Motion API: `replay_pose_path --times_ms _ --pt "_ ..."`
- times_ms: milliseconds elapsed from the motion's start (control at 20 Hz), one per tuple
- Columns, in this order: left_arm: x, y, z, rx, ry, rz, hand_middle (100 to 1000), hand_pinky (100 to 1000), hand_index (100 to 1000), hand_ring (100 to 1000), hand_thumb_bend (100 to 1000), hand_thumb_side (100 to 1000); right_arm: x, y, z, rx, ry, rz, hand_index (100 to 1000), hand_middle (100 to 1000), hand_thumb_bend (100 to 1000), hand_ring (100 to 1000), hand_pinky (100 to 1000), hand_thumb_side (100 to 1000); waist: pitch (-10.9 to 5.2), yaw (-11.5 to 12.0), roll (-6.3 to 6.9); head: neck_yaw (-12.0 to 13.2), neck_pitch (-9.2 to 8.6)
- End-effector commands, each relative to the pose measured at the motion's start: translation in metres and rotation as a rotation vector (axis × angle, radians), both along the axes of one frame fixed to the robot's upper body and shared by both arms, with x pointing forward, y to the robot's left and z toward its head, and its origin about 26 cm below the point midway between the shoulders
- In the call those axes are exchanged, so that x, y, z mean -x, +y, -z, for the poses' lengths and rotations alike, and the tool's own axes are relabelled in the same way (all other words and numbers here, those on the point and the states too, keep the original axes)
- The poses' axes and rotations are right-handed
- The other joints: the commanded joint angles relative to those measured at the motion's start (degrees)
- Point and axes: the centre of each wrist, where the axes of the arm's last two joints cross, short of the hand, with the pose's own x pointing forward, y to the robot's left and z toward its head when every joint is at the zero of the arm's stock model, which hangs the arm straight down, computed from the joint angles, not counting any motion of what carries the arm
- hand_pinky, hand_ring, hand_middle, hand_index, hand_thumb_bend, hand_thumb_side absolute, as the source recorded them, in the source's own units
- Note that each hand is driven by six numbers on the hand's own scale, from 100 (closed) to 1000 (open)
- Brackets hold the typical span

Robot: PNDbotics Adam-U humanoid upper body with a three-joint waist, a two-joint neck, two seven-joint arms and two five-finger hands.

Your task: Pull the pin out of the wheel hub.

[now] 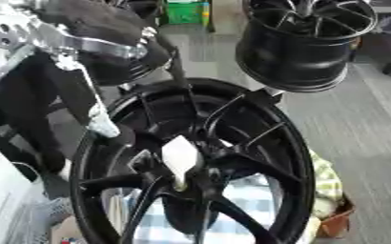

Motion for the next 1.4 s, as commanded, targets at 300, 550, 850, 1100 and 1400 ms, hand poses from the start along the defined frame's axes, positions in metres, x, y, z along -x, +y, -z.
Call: replay_pose_path --times_ms 300,550,850,1100,1400 --pt "-0.004 -0.011 -0.001 -0.088 -0.031 0.046 797 864 883 848 581 310 0.001 -0.002 -0.011 0.024 -0.026 0.0 698 536 534 631 753 319 -0.26 0.08 -0.19 0.23 -1.21" --pt "0.007 -0.017 -0.002 -0.104 -0.056 0.049 803 872 882 855 582 277 0.001 -0.003 -0.011 0.023 -0.022 0.001 698 536 528 631 754 315 0.03 0.17 -0.15 -0.11 -1.53" --pt "0.022 -0.023 0.004 -0.128 -0.058 0.049 821 885 894 869 594 287 0.001 -0.003 -0.01 0.021 -0.021 -0.001 698 537 526 631 754 321 0.38 0.07 -0.13 -0.08 -1.95" --pt "0.027 -0.025 0.012 -0.151 -0.051 0.05 831 894 908 877 593 260 0.001 -0.004 -0.01 0.021 -0.021 0.001 698 537 523 631 754 322 0.81 -0.02 -0.09 -0.03 -2.36" --pt "0.032 -0.022 0.015 -0.162 -0.063 0.023 838 900 925 883 600 239 0.001 -0.004 -0.009 0.017 -0.017 -0.002 697 536 521 631 754 322 1.0 -0.06 0.0 -0.36 -2.62"
